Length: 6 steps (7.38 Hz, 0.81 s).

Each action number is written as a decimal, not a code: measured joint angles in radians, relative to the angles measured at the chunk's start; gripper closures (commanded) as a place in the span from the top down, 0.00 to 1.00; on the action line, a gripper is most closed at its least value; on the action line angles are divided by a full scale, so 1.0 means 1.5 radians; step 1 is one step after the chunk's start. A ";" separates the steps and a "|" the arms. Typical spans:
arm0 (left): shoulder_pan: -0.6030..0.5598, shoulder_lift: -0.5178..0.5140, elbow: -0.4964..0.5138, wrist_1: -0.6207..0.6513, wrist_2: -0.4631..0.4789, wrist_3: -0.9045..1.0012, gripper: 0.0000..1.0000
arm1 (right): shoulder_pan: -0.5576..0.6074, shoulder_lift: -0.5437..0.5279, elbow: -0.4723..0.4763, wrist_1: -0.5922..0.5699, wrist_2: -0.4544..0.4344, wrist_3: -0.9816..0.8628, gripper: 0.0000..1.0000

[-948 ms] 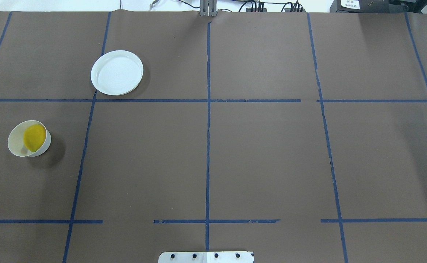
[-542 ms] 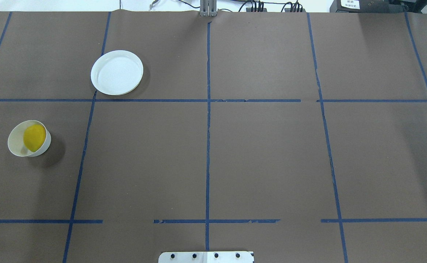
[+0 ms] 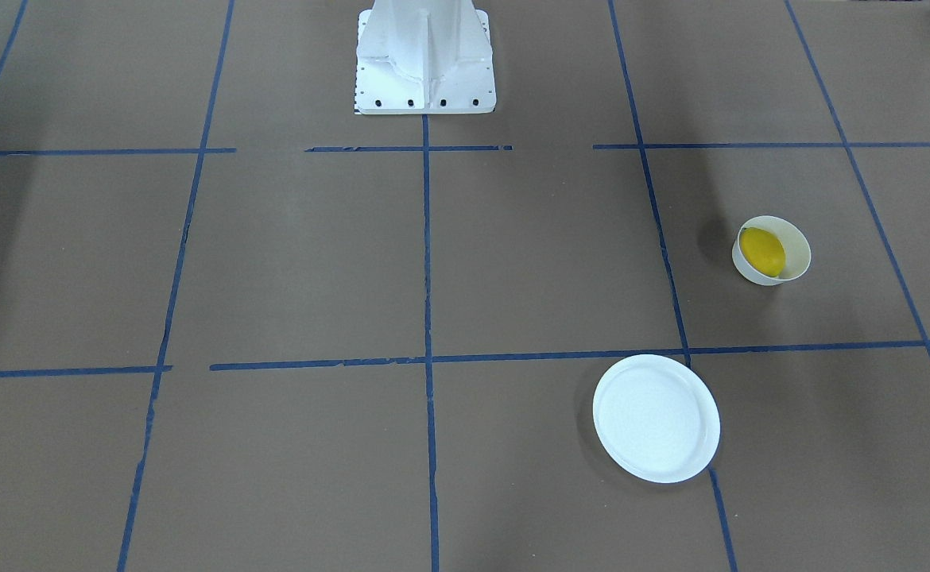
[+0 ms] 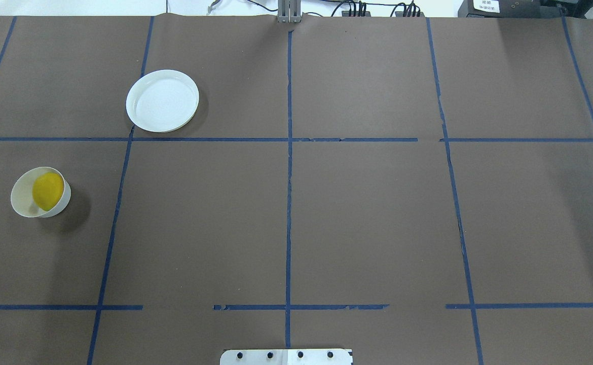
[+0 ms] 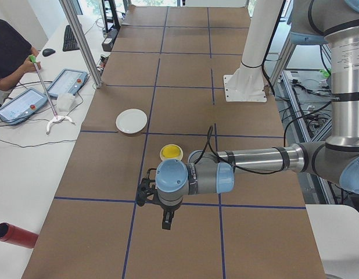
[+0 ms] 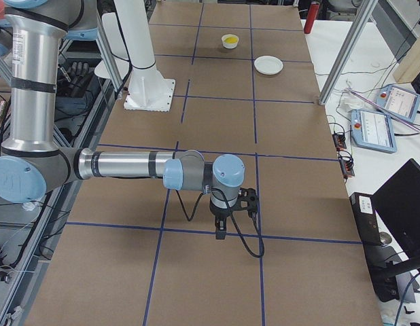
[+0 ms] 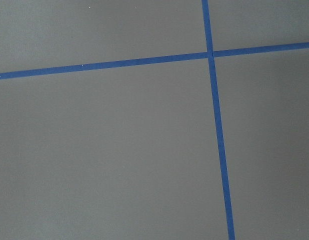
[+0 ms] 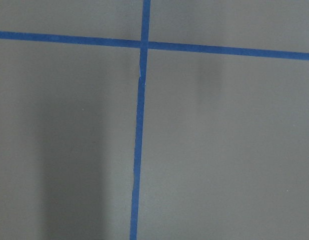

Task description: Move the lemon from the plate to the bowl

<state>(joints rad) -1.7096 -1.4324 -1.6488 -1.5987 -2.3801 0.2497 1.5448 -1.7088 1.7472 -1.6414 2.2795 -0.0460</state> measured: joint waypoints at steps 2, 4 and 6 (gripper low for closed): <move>0.000 -0.004 -0.004 -0.003 -0.001 0.001 1.00 | 0.000 0.000 0.000 0.000 0.000 0.000 1.00; 0.001 -0.005 -0.004 -0.004 0.001 0.000 1.00 | 0.000 0.000 0.000 0.000 0.000 0.000 1.00; 0.001 -0.008 0.001 -0.002 0.002 -0.004 1.00 | 0.000 0.000 0.000 0.000 0.000 0.000 1.00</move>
<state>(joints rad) -1.7076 -1.4437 -1.6478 -1.6010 -2.3768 0.2438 1.5447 -1.7088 1.7472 -1.6414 2.2795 -0.0460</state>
